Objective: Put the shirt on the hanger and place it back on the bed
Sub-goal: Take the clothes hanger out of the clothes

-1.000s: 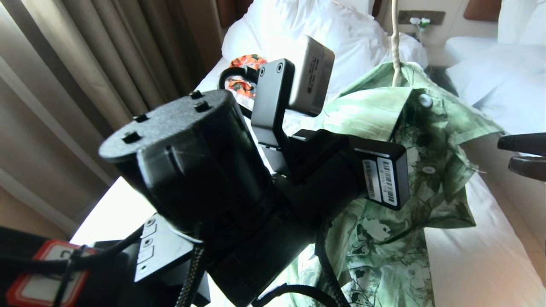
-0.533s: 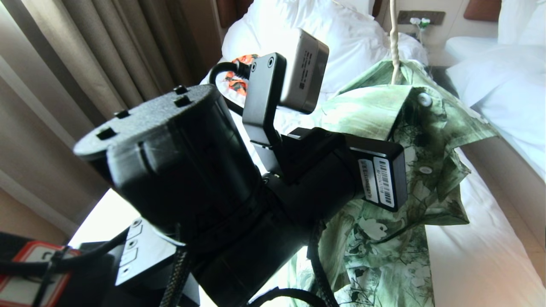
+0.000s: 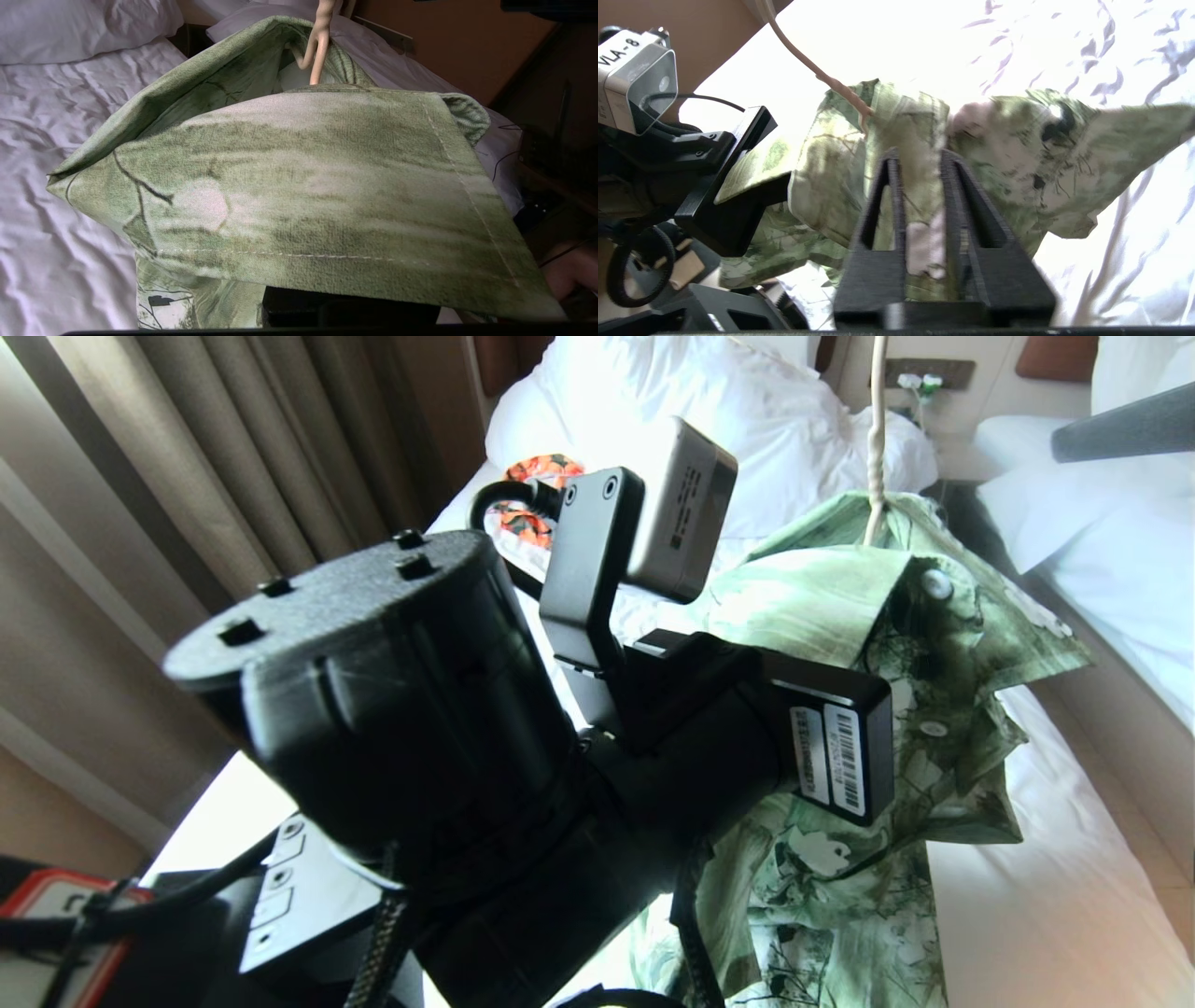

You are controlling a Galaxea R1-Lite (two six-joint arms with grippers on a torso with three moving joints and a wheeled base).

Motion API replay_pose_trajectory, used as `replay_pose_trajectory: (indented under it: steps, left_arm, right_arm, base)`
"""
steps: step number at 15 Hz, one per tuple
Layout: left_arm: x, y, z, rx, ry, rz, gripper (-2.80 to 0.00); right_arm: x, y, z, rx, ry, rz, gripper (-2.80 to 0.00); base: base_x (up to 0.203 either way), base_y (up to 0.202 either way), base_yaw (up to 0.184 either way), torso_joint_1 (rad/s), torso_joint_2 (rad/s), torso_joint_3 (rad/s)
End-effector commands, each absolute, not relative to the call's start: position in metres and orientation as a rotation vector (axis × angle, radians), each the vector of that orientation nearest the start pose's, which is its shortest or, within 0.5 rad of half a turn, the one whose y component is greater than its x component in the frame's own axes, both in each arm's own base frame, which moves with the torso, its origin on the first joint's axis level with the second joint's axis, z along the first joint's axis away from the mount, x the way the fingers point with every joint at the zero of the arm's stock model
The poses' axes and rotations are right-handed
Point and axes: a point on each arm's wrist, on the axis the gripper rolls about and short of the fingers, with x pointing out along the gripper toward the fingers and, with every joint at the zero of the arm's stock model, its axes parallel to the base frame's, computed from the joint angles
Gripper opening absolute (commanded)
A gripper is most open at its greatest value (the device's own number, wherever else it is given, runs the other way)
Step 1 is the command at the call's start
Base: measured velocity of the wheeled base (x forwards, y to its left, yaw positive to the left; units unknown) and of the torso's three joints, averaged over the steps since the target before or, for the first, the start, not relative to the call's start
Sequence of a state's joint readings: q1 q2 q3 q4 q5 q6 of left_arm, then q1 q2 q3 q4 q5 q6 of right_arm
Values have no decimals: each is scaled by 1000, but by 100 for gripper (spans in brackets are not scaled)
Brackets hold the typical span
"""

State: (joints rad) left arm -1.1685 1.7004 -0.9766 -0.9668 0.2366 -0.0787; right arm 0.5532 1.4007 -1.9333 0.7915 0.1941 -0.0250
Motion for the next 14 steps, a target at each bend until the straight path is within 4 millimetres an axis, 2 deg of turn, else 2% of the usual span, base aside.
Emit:
replay_pose_trajectory:
  steps: [1, 3, 7, 12, 13, 14]
  left_arm:
    - [128, -289, 267, -242, -161, -936, -280]
    - [127, -289, 268, -241, -159, -938, -280]
    - [124, -290, 268, -235, -153, -947, -280]
    - [122, -287, 268, -230, -153, -966, -280]
    - [120, -287, 269, -231, -154, -972, -280]
    - [118, -284, 271, -234, -157, -975, -280]
  right_arm:
    - [146, 108, 416, -134, 280, 762, 0]
    - [142, 117, 417, -213, 236, 771, 0]
    - [143, 120, 419, -256, 189, 784, 0]
    - [153, 146, 414, -302, 160, 845, 0]
    - [155, 149, 413, -323, 158, 844, -185]
    - [157, 154, 411, -336, 149, 844, -280]
  base:
    - [0, 0, 0, 0, 0, 0]
    - [0, 0, 0, 0, 0, 0]
    - [0, 0, 0, 0, 0, 0]
    - [0, 0, 0, 0, 0, 0]
    - [0, 0, 0, 0, 0, 0]
    - [0, 0, 0, 0, 0, 0]
